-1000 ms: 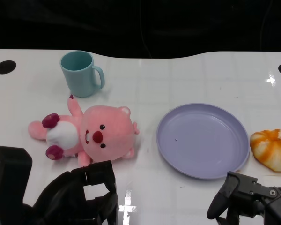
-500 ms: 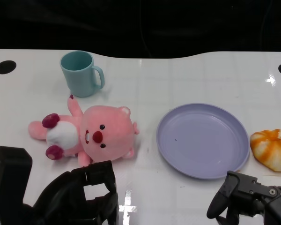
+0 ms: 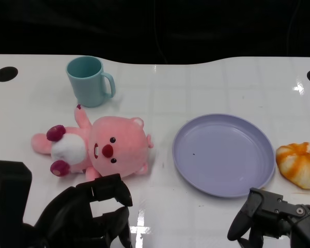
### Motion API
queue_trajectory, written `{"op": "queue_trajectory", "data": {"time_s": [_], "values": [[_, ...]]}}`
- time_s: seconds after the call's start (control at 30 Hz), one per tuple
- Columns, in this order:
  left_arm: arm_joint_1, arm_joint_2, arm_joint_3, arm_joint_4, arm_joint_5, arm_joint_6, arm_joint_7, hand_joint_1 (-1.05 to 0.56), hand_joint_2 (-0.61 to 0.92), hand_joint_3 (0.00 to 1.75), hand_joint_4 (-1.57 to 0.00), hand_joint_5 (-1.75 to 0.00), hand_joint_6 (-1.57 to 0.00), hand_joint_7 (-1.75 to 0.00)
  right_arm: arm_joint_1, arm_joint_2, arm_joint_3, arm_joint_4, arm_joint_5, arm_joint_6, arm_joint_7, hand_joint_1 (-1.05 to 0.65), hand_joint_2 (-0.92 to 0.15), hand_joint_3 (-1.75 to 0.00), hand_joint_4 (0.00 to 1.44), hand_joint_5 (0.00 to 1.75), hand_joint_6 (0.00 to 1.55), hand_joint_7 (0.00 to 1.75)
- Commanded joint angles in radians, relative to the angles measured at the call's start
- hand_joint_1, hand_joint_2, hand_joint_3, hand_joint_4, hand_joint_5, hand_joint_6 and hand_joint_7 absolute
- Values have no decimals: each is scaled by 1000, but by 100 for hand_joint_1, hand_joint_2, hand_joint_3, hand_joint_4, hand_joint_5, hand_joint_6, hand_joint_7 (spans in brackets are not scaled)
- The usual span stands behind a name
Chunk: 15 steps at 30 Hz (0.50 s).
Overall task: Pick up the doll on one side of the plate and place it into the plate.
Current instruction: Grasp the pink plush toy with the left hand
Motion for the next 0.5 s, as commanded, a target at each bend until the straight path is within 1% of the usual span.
{"op": "queue_trajectory", "data": {"time_s": [0.03, 0.07, 0.13, 0.17, 0.2, 0.27, 0.33, 0.37, 0.4, 0.5], "values": [[-10, 15, 9, -33, 29, -47, 15, -23, 41, 127, -67, -150, -72, -114, -5, -9, -1, -1, -2, 1, -2, -18, -62, -93, 63, 168, 56, 138], [-11, 17, 8, -40, 39, -60, 15, -27, 46, 114, -64, -146, -68, -108, -6, -9, -1, 0, -4, -2, -3, -19, -62, -93, 63, 167, 56, 138], [-12, 23, 3, -50, 66, -93, 19, -31, 52, 100, -61, -141, -65, -103, -7, -7, -1, 5, -4, -5, -4, -19, -62, -94, 64, 167, 57, 138], [-13, 28, -2, -58, 89, -114, 22, -34, 59, 83, -58, -135, -61, -94, -8, -7, -1, 7, -4, -4, -4, -20, -62, -93, 64, 167, 57, 138], [-13, 34, -5, -67, 109, -133, 25, -36, 66, 69, -56, -131, -60, -87, -8, -7, -2, 7, -4, -3, -5, -20, -62, -93, 64, 167, 57, 138], [-17, 42, -9, -90, 144, -159, 34, -39, 77, 47, -53, -123, -57, -74, -10, -8, -3, 9, -7, -4, -5, -21, -62, -93, 64, 167, 57, 138], [-22, 55, -13, -109, 190, -204, 34, -40, 85, 32, -50, -117, -55, -63, -12, -9, -4, 10, -8, -5, -5, -21, -63, -92, 64, 168, 57, 138], [-25, 65, -16, -115, 217, -230, 35, -40, 89, 25, -46, -114, -53, -58, -13, -10, -5, 12, -7, -6, -4, -20, -63, -91, 64, 168, 57, 138], [-26, 70, -18, -117, 236, -247, 34, -40, 91, 23, -44, -112, -52, -56, -14, -10, -5, 13, -6, -6, -4, -20, -63, -91, 64, 168, 57, 138], [-47, 136, -38, -124, 350, -321, 26, -44, 92, 21, -37, -106, -46, -51, -18, -8, -5, 17, -4, -5, -4, -20, -64, -91, 63, 168, 57, 138]]}}
